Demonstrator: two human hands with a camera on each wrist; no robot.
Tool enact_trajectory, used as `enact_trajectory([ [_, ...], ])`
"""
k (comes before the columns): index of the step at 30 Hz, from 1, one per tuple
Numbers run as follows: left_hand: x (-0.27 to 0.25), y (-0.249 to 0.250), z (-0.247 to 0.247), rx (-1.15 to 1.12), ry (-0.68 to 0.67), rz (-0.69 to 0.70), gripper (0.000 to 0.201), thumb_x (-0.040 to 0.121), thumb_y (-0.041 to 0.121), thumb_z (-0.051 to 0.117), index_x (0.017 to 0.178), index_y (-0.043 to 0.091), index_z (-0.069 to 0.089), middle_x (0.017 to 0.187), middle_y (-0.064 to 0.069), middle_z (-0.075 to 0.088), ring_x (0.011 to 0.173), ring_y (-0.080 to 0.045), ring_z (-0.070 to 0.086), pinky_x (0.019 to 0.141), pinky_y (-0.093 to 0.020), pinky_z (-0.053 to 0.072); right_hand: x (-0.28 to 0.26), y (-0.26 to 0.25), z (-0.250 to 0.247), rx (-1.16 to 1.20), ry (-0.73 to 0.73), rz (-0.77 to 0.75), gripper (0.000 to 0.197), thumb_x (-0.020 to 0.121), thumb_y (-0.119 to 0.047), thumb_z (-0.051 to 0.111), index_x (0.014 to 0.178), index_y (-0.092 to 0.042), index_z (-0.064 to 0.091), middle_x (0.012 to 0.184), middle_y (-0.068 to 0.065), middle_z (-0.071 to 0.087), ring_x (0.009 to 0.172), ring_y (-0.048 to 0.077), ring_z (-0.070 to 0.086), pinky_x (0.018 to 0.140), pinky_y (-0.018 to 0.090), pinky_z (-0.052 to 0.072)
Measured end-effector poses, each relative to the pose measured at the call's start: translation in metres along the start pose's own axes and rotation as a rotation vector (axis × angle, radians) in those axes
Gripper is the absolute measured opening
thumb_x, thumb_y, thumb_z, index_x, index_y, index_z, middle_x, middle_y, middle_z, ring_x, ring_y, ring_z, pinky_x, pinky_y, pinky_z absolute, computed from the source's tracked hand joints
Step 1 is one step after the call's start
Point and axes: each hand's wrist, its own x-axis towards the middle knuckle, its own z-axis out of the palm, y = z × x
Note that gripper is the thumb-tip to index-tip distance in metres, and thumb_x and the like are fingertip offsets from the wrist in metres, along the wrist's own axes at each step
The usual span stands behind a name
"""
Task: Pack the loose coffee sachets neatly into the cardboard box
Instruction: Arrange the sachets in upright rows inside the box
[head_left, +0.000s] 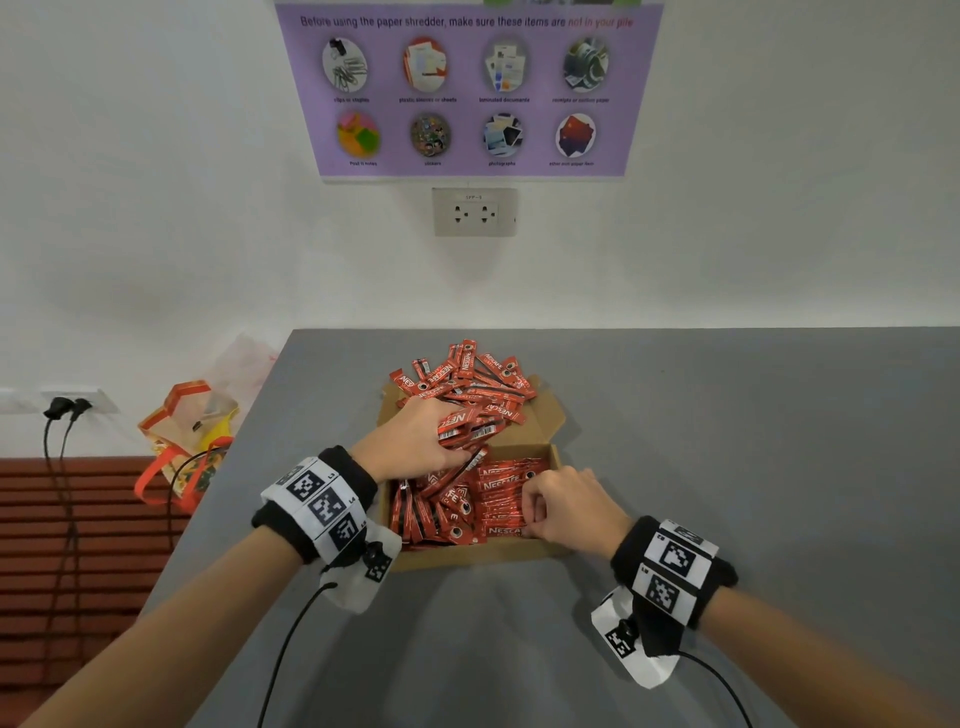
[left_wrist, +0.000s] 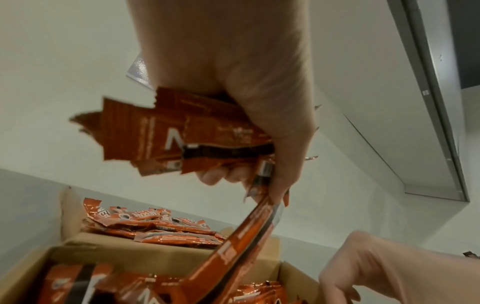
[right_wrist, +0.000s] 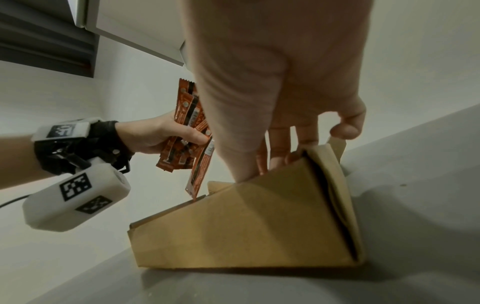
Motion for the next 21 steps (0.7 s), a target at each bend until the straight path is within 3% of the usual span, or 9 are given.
enact_trajectory([
  [4, 0.0, 0.0, -0.001, -0.013, 0.033, 0.006, 0.021, 0.081, 0.018, 0.07, 0.101, 0.013, 0.066, 0.088, 0.005, 0.07, 0.07, -0.022, 0.065, 0.062, -0.025, 0.054, 0.001, 0.001, 0.0, -0.006, -0.005, -0.015, 0.033, 0.076, -0.027, 0.073, 0.059, -0.029, 0.046, 0.073, -0.016, 0.058, 0.08, 0.005, 0.059, 0.089, 0.036, 0.045],
  [7, 0.001, -0.004, 0.0, -0.019, 0.066, 0.007, 0.027, 0.08, 0.025, 0.07, 0.105, 0.016, 0.066, 0.089, 0.001, 0.071, 0.073, -0.031, 0.066, 0.067, -0.045, 0.055, 0.002, 0.001, -0.001, -0.009, -0.007, -0.016, 0.034, 0.076, -0.028, 0.075, 0.058, -0.029, 0.046, 0.07, -0.018, 0.055, 0.076, 0.002, 0.054, 0.089, 0.035, 0.044],
  [10, 0.001, -0.005, 0.003, -0.045, 0.1, 0.013, 0.017, 0.08, 0.022, 0.07, 0.097, 0.021, 0.064, 0.084, -0.002, 0.071, 0.071, -0.034, 0.065, 0.064, -0.048, 0.054, 0.001, 0.001, -0.003, 0.01, -0.021, -0.015, 0.028, 0.074, -0.033, 0.076, 0.062, -0.028, 0.051, 0.071, -0.017, 0.057, 0.076, 0.003, 0.056, 0.087, 0.034, 0.045],
  [12, 0.001, -0.002, 0.005, -0.084, 0.15, 0.004, 0.016, 0.081, 0.02, 0.07, 0.095, 0.021, 0.062, 0.081, -0.003, 0.07, 0.068, -0.032, 0.065, 0.064, -0.046, 0.055, 0.003, 0.002, -0.01, 0.061, 0.005, -0.013, 0.02, 0.076, -0.04, 0.074, 0.071, -0.026, 0.06, 0.076, -0.014, 0.062, 0.074, 0.003, 0.058, 0.081, 0.027, 0.046],
  [14, 0.004, 0.001, 0.007, -0.122, 0.211, -0.016, 0.02, 0.082, 0.021, 0.07, 0.099, 0.016, 0.062, 0.078, -0.001, 0.068, 0.064, -0.026, 0.065, 0.062, -0.035, 0.056, 0.008, 0.001, -0.022, 0.164, 0.091, -0.016, 0.02, 0.082, -0.043, 0.066, 0.083, -0.023, 0.063, 0.081, -0.009, 0.064, 0.067, -0.001, 0.054, 0.068, 0.015, 0.043],
  [16, 0.007, 0.003, 0.009, -0.188, 0.257, -0.029, 0.011, 0.083, 0.021, 0.069, 0.089, 0.02, 0.06, 0.073, 0.008, 0.065, 0.059, -0.006, 0.061, 0.058, -0.018, 0.048, 0.014, -0.007, -0.034, 0.28, 0.196, -0.058, 0.025, 0.089, -0.041, 0.057, 0.102, -0.02, 0.063, 0.088, -0.007, 0.063, 0.069, -0.002, 0.054, 0.064, 0.01, 0.04],
  [17, 0.007, 0.006, 0.01, -0.237, 0.273, -0.029, 0.011, 0.083, 0.022, 0.068, 0.085, 0.024, 0.058, 0.074, 0.01, 0.064, 0.06, 0.0, 0.06, 0.062, -0.015, 0.047, 0.018, -0.012, -0.039, 0.336, 0.222, -0.088, 0.029, 0.091, -0.039, 0.054, 0.111, -0.018, 0.061, 0.094, -0.007, 0.063, 0.075, -0.001, 0.057, 0.068, 0.012, 0.044],
  [19, 0.009, 0.011, 0.013, -0.34, 0.297, -0.036, 0.015, 0.084, 0.022, 0.067, 0.086, 0.03, 0.055, 0.08, 0.011, 0.066, 0.073, -0.002, 0.063, 0.075, -0.021, 0.05, 0.023, -0.021, -0.041, 0.411, 0.227, -0.131, 0.03, 0.094, -0.033, 0.053, 0.116, -0.014, 0.059, 0.098, -0.006, 0.064, 0.079, -0.001, 0.059, 0.071, 0.011, 0.046],
  [21, 0.011, 0.012, 0.015, -0.405, 0.324, -0.057, 0.017, 0.085, 0.021, 0.067, 0.088, 0.033, 0.055, 0.086, 0.01, 0.066, 0.082, -0.006, 0.065, 0.081, -0.023, 0.051, 0.028, -0.026, -0.039, 0.424, 0.259, -0.145, 0.021, 0.094, -0.025, 0.055, 0.11, -0.012, 0.062, 0.093, -0.005, 0.065, 0.077, -0.002, 0.058, 0.067, 0.007, 0.043],
])
